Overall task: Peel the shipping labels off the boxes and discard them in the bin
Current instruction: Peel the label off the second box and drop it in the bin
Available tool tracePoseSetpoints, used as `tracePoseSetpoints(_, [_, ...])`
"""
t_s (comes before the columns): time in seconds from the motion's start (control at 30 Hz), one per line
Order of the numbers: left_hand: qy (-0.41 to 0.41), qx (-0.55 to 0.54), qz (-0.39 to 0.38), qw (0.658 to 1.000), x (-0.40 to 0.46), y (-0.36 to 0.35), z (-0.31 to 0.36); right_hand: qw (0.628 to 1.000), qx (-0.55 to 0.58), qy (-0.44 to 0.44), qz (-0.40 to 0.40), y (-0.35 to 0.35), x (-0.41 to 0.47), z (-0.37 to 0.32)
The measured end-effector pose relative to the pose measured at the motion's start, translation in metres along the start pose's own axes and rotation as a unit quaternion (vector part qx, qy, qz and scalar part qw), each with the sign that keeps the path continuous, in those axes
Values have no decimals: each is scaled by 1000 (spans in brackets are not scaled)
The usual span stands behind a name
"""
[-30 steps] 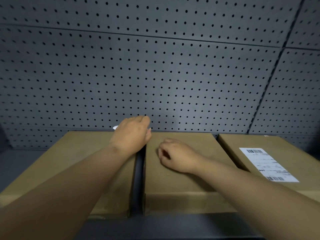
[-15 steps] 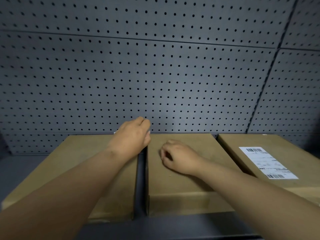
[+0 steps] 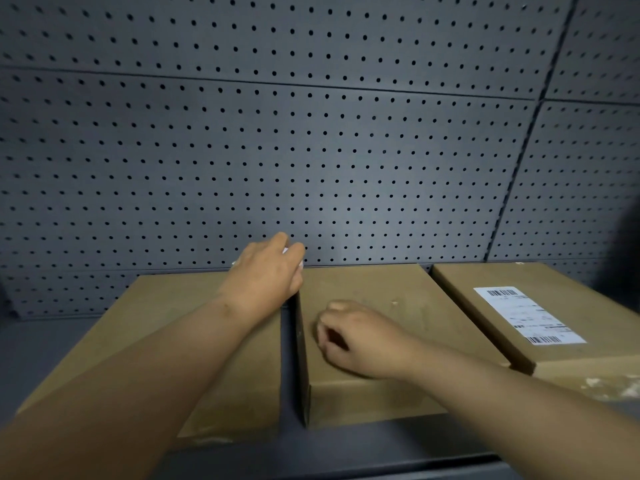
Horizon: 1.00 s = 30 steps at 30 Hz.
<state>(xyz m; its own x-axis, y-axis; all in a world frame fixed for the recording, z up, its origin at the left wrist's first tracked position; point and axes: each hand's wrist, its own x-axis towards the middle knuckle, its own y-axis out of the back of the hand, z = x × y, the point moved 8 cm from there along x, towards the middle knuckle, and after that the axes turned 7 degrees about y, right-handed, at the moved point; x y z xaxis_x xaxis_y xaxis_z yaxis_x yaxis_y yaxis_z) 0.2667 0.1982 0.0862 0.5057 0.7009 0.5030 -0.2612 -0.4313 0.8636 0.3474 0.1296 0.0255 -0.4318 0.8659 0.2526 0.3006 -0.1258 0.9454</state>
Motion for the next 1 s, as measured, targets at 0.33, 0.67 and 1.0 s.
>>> tracePoseSetpoints(0.33, [-40, 23, 41, 998, -9, 8, 10, 988, -82, -123, 52, 18, -23, 23])
tracePoseSetpoints(0.67, [-65, 16, 63, 996, -17, 11, 13, 974, -99, -200, 49, 36, -58, 56])
tracePoseSetpoints(1.0, [-63, -24, 76, 995, -19, 9, 4, 974, -94, -201, 44, 29, -44, 64])
